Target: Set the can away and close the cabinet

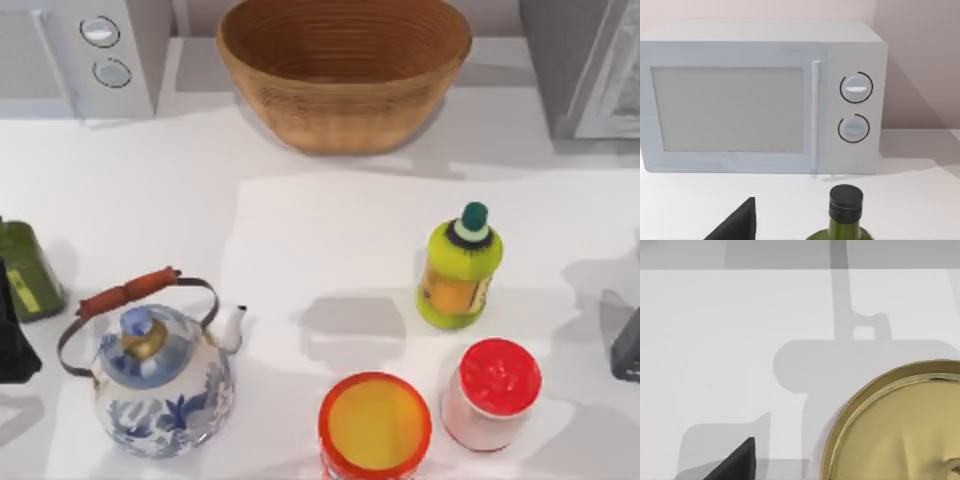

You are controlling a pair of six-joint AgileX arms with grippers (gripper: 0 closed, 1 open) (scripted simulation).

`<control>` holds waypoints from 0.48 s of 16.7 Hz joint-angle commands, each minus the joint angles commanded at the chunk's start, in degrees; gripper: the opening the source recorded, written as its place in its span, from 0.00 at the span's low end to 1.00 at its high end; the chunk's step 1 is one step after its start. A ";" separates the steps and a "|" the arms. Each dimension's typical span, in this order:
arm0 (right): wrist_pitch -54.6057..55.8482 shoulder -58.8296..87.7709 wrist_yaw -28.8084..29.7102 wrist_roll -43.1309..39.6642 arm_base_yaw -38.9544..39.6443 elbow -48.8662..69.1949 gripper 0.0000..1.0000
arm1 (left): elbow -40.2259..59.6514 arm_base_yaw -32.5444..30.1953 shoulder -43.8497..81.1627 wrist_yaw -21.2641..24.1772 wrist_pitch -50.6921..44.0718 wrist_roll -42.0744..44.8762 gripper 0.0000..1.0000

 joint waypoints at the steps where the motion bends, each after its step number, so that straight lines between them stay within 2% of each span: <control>1: 1.47 1.82 0.36 0.28 0.39 0.40 1.00 | 0.00 0.00 0.00 0.00 0.00 0.00 1.00; 8: 4.10 4.53 1.36 1.05 1.58 0.54 1.00 | 0.00 0.00 0.00 0.00 0.00 0.00 1.00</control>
